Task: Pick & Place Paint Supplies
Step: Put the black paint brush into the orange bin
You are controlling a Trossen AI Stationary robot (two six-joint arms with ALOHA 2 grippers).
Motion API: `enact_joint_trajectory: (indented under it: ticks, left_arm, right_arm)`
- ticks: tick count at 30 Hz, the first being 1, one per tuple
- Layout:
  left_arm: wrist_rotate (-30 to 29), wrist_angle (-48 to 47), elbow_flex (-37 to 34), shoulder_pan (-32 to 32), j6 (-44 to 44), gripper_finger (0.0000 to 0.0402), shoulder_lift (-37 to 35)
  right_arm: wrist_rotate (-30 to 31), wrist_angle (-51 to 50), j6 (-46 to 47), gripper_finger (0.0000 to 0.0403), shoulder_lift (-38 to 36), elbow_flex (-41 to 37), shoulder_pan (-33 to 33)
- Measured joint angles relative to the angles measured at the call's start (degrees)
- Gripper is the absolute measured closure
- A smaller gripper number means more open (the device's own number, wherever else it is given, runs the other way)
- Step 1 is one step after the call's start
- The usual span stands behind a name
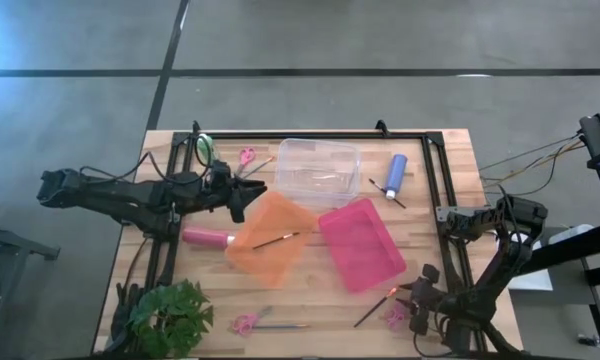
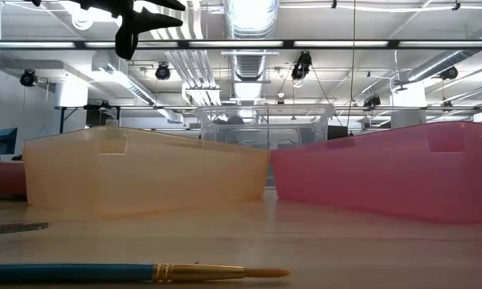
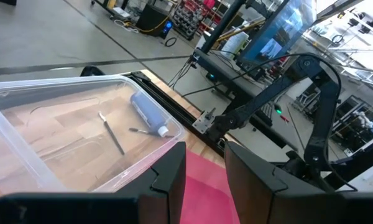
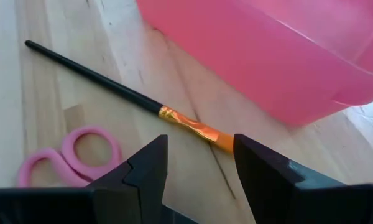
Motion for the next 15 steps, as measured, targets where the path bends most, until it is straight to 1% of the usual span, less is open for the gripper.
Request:
enact_joint_trajectory:
  ticks: [12,15]
  left_arm:
    - [0.0,0.0,0.0,0.0,0.0,0.0281,0.0]
    - [0.0,0.0,0.0,0.0,0.0,0.0281,0.0]
  right_arm:
    - [-0.1,0.7,0.2,0.0225,0.0,-1.5,-0.4]
    - [-0.1,3.1,-0.3,0.0225,-0.1,-1.8,-0.8]
